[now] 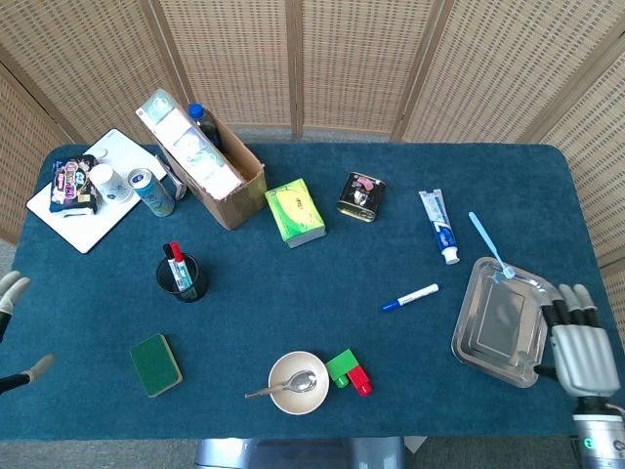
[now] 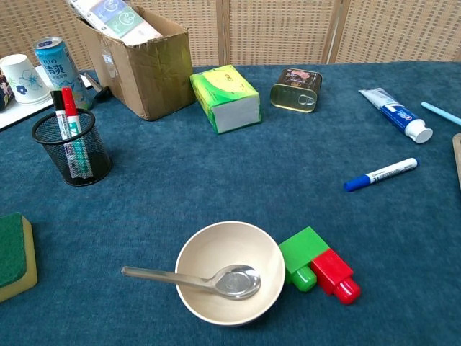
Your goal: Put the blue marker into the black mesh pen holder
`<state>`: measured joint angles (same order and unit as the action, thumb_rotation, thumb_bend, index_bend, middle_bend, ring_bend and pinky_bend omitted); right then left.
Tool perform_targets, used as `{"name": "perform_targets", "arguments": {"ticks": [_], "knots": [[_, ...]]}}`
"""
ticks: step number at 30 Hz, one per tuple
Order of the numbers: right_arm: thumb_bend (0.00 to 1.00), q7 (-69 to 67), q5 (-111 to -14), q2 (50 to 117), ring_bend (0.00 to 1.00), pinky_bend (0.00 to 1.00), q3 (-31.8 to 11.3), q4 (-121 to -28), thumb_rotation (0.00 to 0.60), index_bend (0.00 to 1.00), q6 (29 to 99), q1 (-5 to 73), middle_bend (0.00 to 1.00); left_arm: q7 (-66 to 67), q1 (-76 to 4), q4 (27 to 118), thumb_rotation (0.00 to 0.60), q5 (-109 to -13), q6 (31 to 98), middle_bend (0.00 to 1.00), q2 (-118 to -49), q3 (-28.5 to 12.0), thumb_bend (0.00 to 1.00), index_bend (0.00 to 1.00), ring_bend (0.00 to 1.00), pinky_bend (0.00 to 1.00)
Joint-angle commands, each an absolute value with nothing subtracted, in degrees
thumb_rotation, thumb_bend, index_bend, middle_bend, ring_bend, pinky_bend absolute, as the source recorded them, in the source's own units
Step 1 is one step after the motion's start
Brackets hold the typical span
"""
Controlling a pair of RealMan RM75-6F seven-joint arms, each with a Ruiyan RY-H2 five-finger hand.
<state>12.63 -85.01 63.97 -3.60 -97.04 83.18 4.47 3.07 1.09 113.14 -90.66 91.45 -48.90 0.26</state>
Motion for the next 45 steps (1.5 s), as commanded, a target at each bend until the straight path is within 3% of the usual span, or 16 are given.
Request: {"name": "perform_targets", "arguments": {"ticks": [1, 8, 13, 20, 31, 45], "knots": [[0.0, 14.9, -88.9, 64.1, 0.0, 0.0, -2.6, -97.6, 0.6, 0.2, 81.5, 6.6, 0.0, 1.1, 0.8, 112.9, 0.6, -90.9, 91.8, 0.0, -48.1, -0.4, 0.1, 0.0, 0.0, 0.0], [0.02, 19.0, -92.0, 65.4, 0.0, 0.02, -3.4, -101.0, 0.6, 0.23, 75.3, 12.2, 0.0, -0.9, 0.3, 111.9, 0.6, -92.2, 91.6, 0.0, -48.2, -0.5, 0.1, 0.0, 0.0, 0.0], [0.12, 22.2, -90.8, 69.2, 0.0, 0.04, -6.5, -103.1, 0.6, 0.28, 69.2, 18.2, 0.0, -1.8, 0.5, 111.5, 0.6, -93.4, 92.4, 0.0, -48.1, -0.2, 0.1, 0.0, 0.0, 0.0], [0.28, 22.4, -85.9, 76.6, 0.0, 0.12, -10.4, -96.7, 0.6, 0.4, 63.7, 24.7, 0.04, -1.9, 0.6, 111.2, 0.6, -94.3, 92.7, 0.0, -48.4, 0.0, 0.1, 0.0, 0.0, 0.0], [0.29, 25.3, -78.9, 83.0, 0.0, 0.12, -11.3, -89.6, 0.6, 0.41, 57.5, 30.6, 0.05, -1.6, 0.3, 111.1, 0.6, -94.3, 92.2, 0.0, -48.6, 0.0, 0.1, 0.0, 0.0, 0.0], [0.3, 23.4, -75.8, 84.3, 0.0, 0.12, -8.9, -82.2, 0.6, 0.42, 54.4, 32.8, 0.05, -1.3, 0.1, 111.2, 0.6, -94.3, 91.6, 0.0, -48.7, 0.2, 0.1, 0.0, 0.0, 0.0]]}}
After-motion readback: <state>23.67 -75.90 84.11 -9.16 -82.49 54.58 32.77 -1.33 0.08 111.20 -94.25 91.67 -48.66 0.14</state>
